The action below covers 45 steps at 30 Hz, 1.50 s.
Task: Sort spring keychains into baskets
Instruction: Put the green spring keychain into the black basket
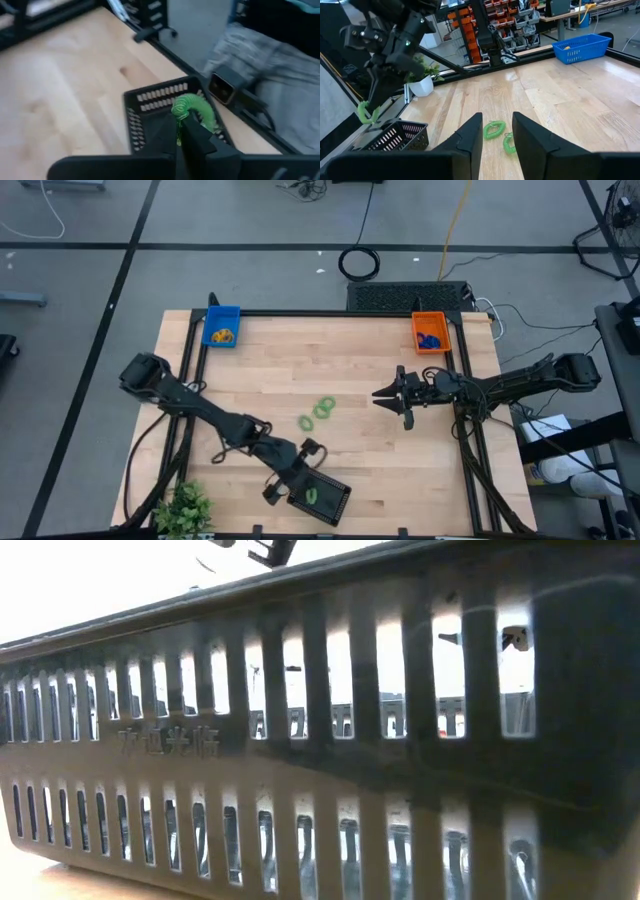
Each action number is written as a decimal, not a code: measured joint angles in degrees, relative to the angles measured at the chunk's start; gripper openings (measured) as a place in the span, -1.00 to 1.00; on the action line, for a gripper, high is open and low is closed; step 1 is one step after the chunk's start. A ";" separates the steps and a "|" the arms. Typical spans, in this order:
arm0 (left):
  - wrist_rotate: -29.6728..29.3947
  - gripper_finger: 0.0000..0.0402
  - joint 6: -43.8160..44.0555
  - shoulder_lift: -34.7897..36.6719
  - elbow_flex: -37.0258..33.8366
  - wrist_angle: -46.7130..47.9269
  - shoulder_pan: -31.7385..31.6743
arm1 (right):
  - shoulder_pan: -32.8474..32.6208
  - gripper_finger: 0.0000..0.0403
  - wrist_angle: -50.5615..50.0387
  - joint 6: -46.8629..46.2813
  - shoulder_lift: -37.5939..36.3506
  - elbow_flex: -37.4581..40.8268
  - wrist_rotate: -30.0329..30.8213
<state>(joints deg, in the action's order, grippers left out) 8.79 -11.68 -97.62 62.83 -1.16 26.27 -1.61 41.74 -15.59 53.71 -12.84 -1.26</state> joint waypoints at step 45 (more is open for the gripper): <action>-6.86 -0.31 6.02 -1.09 4.06 10.80 -5.80 | 0.00 -0.55 -0.46 0.02 0.02 0.02 0.00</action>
<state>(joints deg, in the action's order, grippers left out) 1.93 -5.67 -98.72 66.89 9.64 20.47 -1.61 41.28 -15.58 53.74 -12.82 -1.26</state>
